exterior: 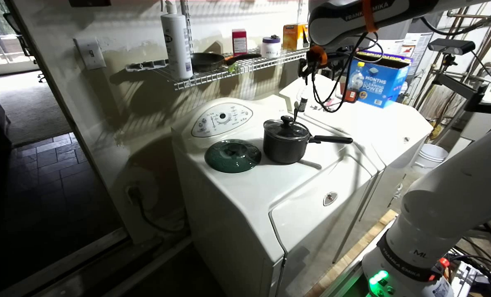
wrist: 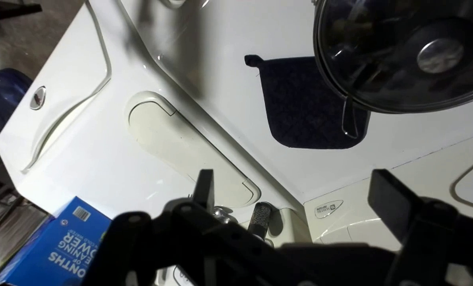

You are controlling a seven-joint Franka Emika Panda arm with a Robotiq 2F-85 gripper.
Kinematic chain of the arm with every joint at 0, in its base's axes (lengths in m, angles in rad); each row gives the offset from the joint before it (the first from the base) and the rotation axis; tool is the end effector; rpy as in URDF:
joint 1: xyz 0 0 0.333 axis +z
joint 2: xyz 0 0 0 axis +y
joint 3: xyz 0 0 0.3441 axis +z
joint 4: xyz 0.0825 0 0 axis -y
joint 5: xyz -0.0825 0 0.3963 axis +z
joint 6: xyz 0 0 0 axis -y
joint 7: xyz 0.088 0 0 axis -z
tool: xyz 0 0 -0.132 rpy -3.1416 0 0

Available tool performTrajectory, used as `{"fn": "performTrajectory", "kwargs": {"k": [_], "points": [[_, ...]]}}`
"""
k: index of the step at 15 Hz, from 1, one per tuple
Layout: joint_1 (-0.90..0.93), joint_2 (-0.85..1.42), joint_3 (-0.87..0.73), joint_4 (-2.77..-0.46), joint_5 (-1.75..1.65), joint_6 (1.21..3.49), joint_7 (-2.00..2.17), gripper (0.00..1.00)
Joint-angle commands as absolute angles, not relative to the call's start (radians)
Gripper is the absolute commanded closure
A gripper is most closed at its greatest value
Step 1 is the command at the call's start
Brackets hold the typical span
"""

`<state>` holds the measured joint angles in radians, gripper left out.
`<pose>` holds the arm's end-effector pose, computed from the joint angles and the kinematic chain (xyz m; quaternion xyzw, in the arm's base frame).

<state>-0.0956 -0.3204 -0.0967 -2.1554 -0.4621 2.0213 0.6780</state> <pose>0.4710 -0.1327 0.5546 0.9159 -0.3362 0.1368 0.1716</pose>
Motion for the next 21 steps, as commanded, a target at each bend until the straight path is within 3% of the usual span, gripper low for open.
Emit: {"fn": "performTrajectory", "kwargs": {"k": [1, 21], "points": [[-0.123, -0.344, -0.078, -2.143, -0.394, 1.973, 0.595, 0.00], [-0.147, -0.376, -0.054, -2.151, -0.319, 1.990, 0.529, 0.00]]}}
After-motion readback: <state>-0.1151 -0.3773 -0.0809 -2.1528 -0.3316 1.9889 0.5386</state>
